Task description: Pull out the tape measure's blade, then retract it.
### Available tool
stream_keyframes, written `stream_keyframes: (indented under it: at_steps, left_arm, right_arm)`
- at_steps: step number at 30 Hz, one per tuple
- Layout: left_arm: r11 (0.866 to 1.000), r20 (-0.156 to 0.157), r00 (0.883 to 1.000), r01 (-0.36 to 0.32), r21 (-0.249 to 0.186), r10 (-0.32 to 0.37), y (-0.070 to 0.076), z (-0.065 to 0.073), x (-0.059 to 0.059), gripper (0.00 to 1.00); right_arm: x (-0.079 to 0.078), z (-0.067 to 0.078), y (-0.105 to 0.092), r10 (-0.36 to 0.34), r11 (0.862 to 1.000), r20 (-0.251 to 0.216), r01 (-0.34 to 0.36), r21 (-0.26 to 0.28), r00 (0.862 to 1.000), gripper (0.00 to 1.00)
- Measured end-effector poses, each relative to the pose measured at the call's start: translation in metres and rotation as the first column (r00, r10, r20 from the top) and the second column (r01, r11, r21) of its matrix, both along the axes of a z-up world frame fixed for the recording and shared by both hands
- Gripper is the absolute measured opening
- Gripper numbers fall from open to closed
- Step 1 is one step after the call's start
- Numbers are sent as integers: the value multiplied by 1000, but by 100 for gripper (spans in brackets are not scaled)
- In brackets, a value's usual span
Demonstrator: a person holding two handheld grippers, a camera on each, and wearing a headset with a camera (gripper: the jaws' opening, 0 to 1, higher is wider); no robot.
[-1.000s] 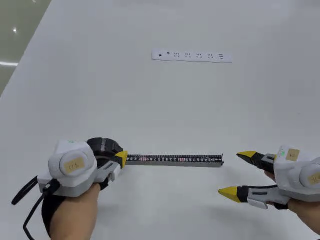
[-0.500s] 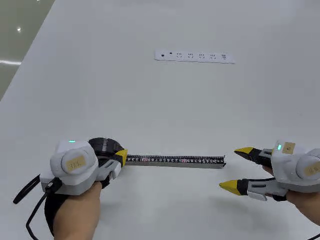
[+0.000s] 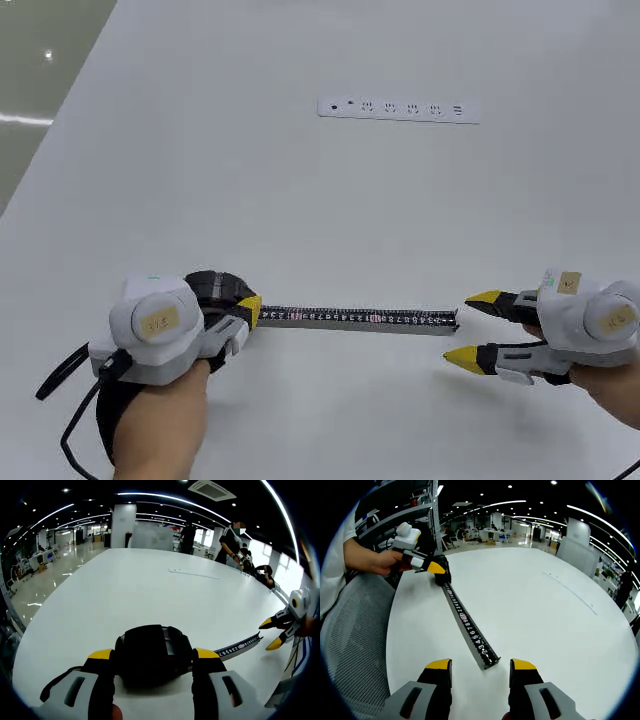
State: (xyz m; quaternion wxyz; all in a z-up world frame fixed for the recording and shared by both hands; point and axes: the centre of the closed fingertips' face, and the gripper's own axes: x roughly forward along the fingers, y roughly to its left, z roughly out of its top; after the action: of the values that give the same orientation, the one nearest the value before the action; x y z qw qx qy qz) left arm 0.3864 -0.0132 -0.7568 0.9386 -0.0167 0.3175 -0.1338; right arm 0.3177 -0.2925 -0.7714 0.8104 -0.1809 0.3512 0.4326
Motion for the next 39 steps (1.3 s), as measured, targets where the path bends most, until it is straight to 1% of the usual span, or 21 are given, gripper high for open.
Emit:
stream_keyframes:
  at_steps: [2, 9, 13, 15, 17, 20, 27, 30, 32, 39]
  left_arm:
    - [1000, 1, 1000, 0, 1, 0, 0, 0, 0, 58]
    - [1000, 2, 1000, 1, 0, -1, 0, 0, 0, 58]
    - [1000, 0, 1000, 0, 0, 0, 1, 0, 0, 58]
    - [1000, 0, 1000, 0, 0, 0, 1, 0, 0, 58]
    - [1000, 0, 1000, 0, 0, 0, 1, 0, 0, 58]
    - [1000, 0, 1000, 1, 0, -1, 1, 0, 0, 58]
    - [1000, -2, 1000, 3, 1, -3, 0, 1, 0, 58]
    - [1000, -2, 1000, 3, 0, -3, 0, 1, 0, 58]
    - [1000, -3, 1000, 4, 0, -4, 0, 1, 0, 58]
    - [1000, -4, 1000, 3, 0, -3, 0, 1, -1, 58]
  right_arm:
    - [2, -2, 2, 19, 1000, -2, -19, -3, 1000, 40]
    - [7, -10, -1, 49, 998, -15, -49, -29, 999, 36]
    - [10, -14, -3, 73, 996, -18, -74, -46, 997, 31]
    - [11, -16, -3, 87, 995, -23, -88, -46, 996, 27]
    - [11, -18, -2, 95, 994, -31, -96, -47, 995, 25]
    - [11, -18, 0, 111, 993, -31, -112, -44, 993, 22]
    - [12, -19, 2, 133, 990, -31, -135, -47, 991, 18]
    - [11, -18, 4, 152, 987, -29, -153, -45, 988, 16]
    - [10, -19, 6, 177, 983, -22, -178, -54, 984, 13]
    - [13, -20, 6, 179, 983, -17, -179, -50, 984, 12]
